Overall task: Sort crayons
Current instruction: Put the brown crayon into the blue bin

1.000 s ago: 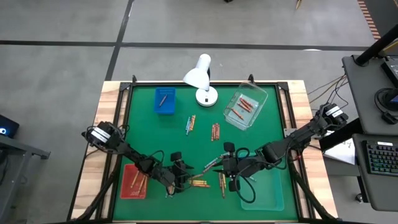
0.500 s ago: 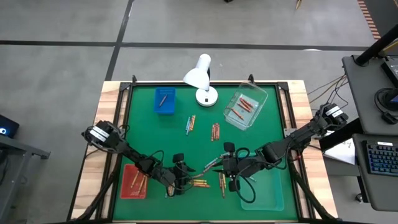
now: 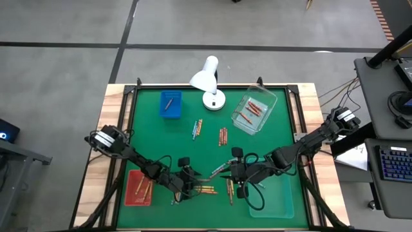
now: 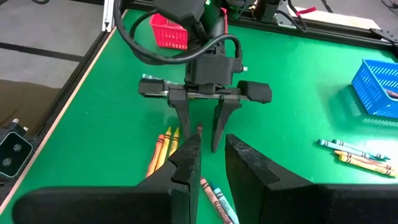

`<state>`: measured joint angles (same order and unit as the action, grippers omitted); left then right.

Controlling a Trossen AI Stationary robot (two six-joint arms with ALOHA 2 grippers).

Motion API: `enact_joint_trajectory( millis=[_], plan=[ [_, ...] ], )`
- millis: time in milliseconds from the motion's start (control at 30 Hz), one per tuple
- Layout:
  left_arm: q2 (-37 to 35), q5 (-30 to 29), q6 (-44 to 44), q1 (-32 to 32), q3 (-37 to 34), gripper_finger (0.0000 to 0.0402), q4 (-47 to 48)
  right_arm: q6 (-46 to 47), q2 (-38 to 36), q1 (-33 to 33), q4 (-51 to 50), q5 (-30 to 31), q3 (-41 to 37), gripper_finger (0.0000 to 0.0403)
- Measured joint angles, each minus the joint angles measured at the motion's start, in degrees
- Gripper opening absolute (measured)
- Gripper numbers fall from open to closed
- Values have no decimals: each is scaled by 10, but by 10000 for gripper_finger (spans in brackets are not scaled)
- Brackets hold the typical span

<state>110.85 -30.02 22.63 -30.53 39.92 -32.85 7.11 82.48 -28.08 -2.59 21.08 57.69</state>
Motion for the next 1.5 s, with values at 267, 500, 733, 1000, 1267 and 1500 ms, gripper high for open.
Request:
enact_joint_trajectory(
  millis=[267, 500, 733, 1000, 1267, 1500],
  plan=[
    [-1, -1, -24, 3, 1, 139, 16, -7, 0, 0, 1, 0, 0, 63],
    [-1, -3, -39, 3, 1, 58, 26, -7, 0, 0, 1, 0, 0, 63],
    [-14, -5, -42, 4, -1, 11, 36, -7, 0, 0, 1, 0, 0, 63],
    [-82, -7, -58, 4, -3, 3, 113, -7, 0, 0, 1, 0, 0, 63],
    [-239, -40, -41, 8, -2, 2, 302, -7, 0, 1, 2, 0, 0, 63],
    [-412, -105, 57, 41, -2, 2, 583, -2, -2, 15, -2, 0, 0, 63]
  ],
)
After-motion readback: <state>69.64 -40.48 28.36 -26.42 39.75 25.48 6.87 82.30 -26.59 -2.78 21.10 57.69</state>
